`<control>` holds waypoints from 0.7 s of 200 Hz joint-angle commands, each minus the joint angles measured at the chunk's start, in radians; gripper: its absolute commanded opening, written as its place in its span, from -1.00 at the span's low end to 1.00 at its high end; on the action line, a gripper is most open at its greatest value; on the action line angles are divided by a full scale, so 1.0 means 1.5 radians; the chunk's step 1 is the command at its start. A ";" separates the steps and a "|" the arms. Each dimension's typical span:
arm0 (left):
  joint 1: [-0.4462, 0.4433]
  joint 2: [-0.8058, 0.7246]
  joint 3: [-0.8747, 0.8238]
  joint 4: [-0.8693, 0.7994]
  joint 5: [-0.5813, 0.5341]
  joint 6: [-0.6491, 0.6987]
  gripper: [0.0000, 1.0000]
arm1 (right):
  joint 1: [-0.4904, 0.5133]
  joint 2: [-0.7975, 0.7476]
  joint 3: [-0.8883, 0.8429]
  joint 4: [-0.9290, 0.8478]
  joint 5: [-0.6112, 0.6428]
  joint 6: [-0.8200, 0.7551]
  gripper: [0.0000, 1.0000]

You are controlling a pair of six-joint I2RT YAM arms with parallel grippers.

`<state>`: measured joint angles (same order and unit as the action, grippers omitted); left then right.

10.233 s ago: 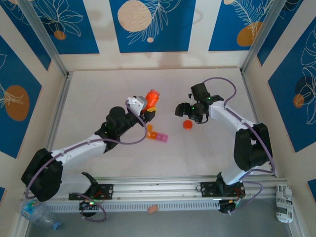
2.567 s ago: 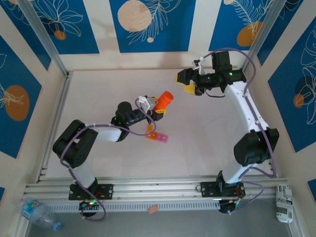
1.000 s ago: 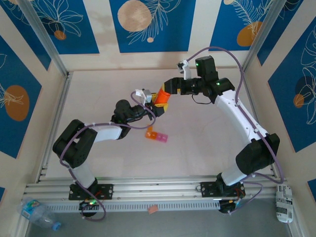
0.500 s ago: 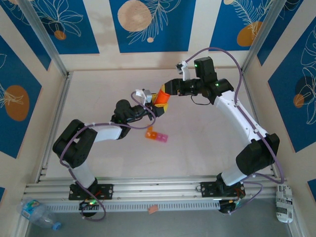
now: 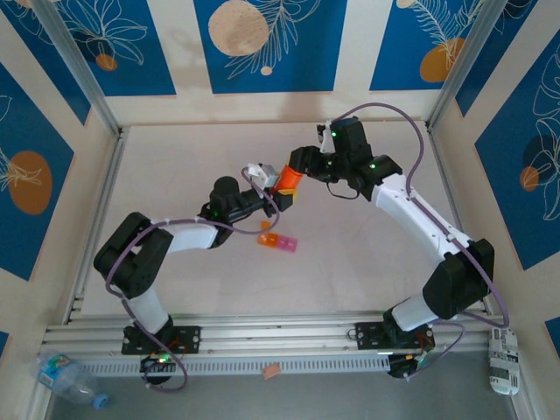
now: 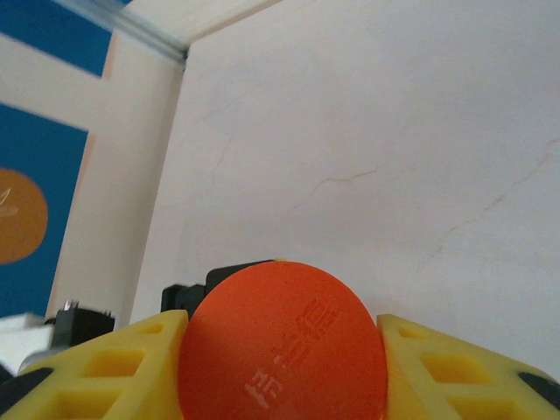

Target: Sort the pills into containers

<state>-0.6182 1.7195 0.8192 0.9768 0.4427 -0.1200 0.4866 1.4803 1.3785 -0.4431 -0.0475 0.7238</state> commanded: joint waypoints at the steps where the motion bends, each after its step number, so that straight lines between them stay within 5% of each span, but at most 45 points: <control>1: -0.018 -0.044 0.040 0.092 -0.033 0.042 -1.00 | 0.055 0.006 -0.030 -0.049 0.036 0.071 -0.35; 79: -0.019 -0.020 0.023 0.123 -0.045 0.028 -1.00 | 0.035 0.004 0.017 -0.087 0.030 0.066 -0.24; 140: -0.014 -0.002 0.012 0.140 -0.043 0.012 -1.00 | -0.029 -0.019 0.104 -0.140 -0.031 -0.006 0.54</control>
<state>-0.6384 1.7195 0.8192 1.0740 0.3870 -0.0868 0.4767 1.4757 1.4845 -0.5674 -0.0235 0.7731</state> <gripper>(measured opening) 0.533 0.705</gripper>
